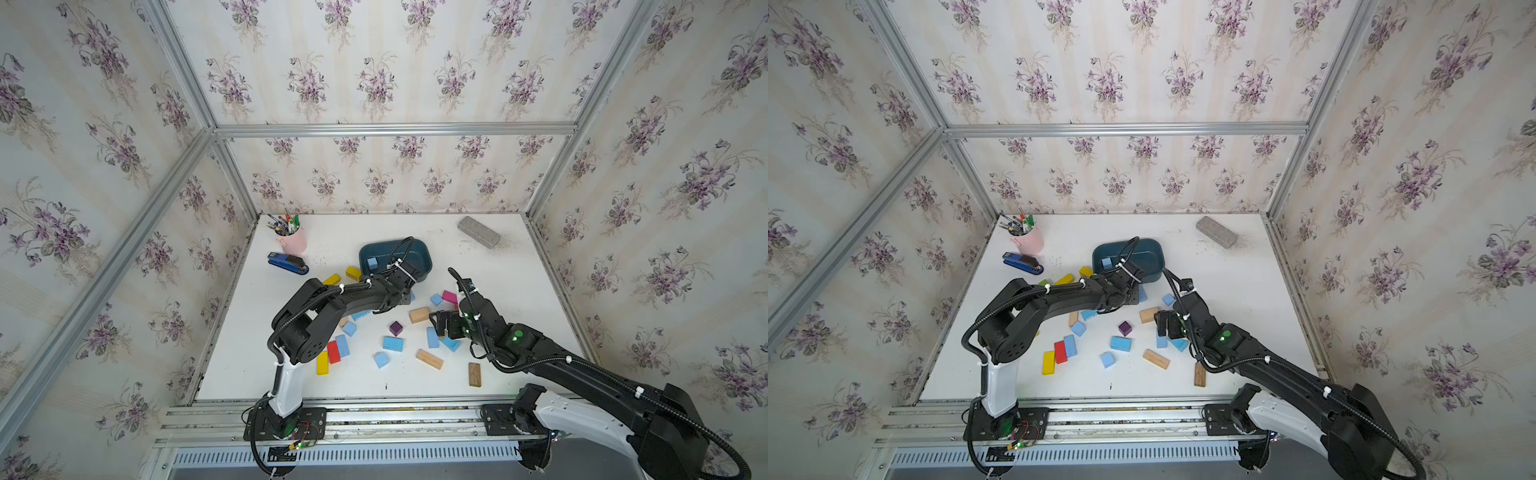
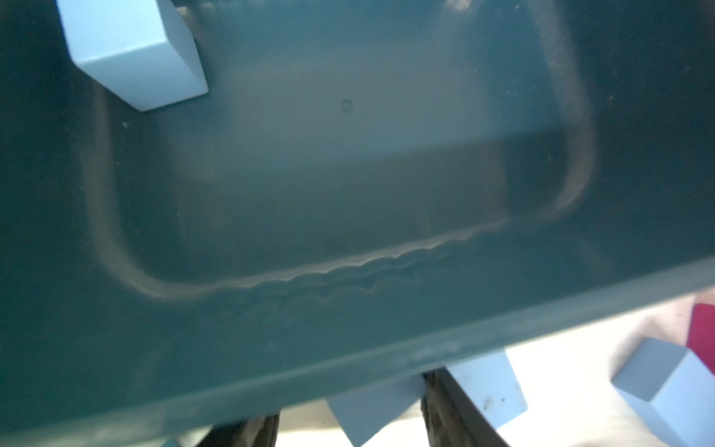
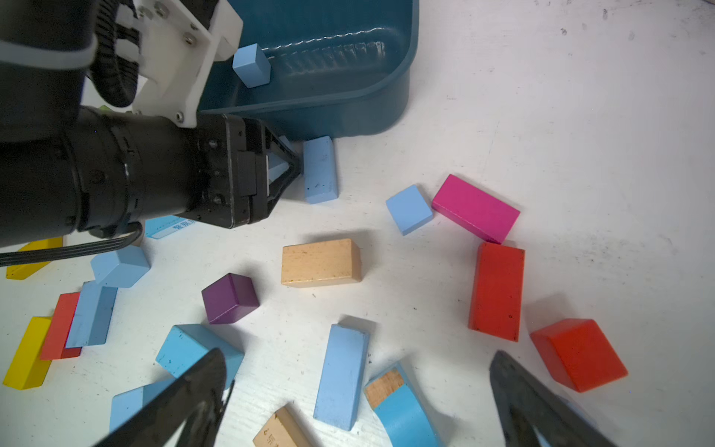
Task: Pick out the blue building blocks
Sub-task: Pick up the building block from the center of the board.
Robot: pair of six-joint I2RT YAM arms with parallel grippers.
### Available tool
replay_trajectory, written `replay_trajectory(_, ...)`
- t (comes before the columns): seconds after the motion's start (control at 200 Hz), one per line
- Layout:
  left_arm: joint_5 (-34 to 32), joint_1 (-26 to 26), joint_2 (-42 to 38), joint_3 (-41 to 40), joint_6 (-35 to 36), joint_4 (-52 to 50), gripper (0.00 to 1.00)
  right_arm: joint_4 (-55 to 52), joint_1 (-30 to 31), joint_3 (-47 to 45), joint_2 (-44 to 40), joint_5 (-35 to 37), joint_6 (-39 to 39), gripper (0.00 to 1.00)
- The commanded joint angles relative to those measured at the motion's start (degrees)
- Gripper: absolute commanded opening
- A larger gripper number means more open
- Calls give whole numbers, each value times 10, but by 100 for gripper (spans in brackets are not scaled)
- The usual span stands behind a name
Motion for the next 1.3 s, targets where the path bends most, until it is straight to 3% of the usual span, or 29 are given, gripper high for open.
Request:
replay_trajectory(0.0,-16,0,-9,-8,5,0,49,6,0,-1,-2,0,4,100)
replay_trajectory(0.26,-29,1,-40,-23,21,1,43,5,0,0,-6,-2,4,100)
replay_trajectory(0.38,-20,1,-32,-8,26,0,54,1,0,1,-8,-4,4,100)
replay_trajectory(0.59,-12,3,-8,10,28,0,54,-7,-1,-1,-18,4,3,100)
replay_trajectory(0.834,-9,10,8,18,36,0,45,-8,-1,-2,-18,4,1,100)
replay_trajectory(1.124,-3,11,-14,7,33,0,14,-7,-1,-2,-17,2,3,100)
replay_trajectory(1.294,5,9,-67,-20,16,0,10,-7,-1,-1,-19,4,2,100)
